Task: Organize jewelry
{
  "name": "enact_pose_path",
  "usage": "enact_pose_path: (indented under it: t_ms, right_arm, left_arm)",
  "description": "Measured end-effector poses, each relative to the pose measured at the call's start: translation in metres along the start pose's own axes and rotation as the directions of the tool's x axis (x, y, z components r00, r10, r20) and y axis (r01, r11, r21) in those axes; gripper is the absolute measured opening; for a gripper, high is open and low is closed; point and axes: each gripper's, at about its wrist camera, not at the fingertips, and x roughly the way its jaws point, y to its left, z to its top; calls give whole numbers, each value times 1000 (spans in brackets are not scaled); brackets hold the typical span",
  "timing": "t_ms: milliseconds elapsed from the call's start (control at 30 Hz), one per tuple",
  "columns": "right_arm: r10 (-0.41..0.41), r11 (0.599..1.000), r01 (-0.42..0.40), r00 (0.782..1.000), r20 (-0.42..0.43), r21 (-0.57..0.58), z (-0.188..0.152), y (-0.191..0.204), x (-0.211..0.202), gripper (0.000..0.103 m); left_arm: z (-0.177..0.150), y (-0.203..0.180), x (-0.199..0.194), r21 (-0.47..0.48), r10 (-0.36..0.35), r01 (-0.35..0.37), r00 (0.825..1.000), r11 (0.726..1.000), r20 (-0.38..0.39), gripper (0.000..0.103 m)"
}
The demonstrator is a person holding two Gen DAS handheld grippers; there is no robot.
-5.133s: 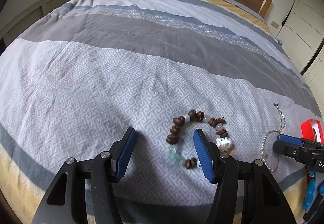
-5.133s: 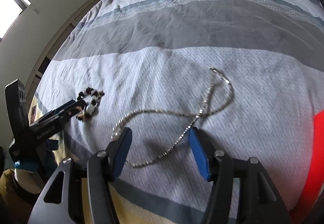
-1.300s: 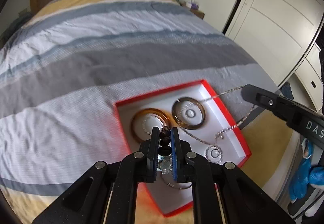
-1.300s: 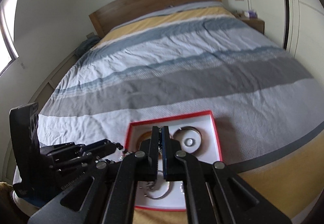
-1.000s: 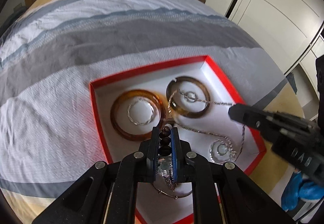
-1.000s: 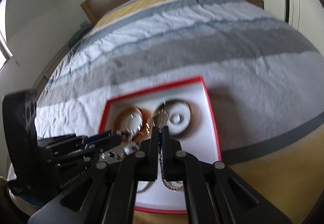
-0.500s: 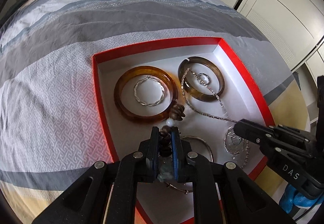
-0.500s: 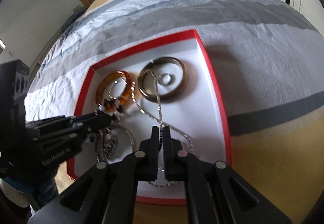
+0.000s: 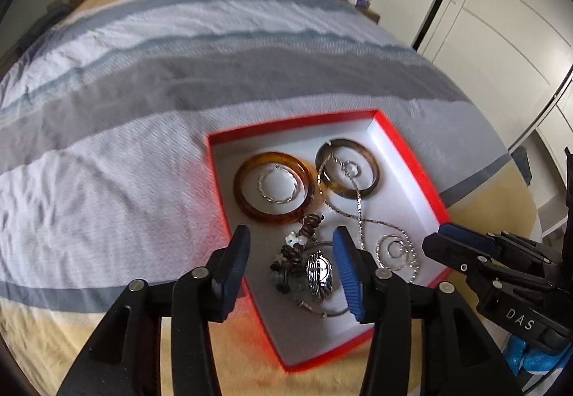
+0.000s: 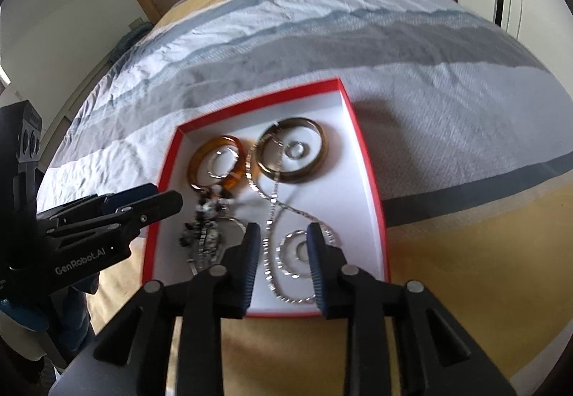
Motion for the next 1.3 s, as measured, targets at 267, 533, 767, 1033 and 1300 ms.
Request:
enact_pose_path:
  t_ms: [267,533,767,1033,1300]
  right_arm:
    - [3,998,-1,999,44,-58,-18,43,-42,34]
    - [22,992,-15,998,55,-122,-55,97,-71,35]
    - [23,985,-9,996,83,-171,-89,142,-90,36]
    - [-30,976,59,990,141,-209,-121,174,-111,37]
    - [-37,960,86,982,184,-268,-138,198,-128,44]
  left_arm:
    - [-28,16,-63,-32,39,-37,998,999,56,60]
    - [-76,56,-125,-71,152,-146,986,987,73,61]
    - [-126,89,-174,-119,252,-239,961,964,112,61]
    - [-169,109,-221,-127,357,-338,916,932,184,62]
    - [-195,119,-247,-148,386,-360,896,921,221,76]
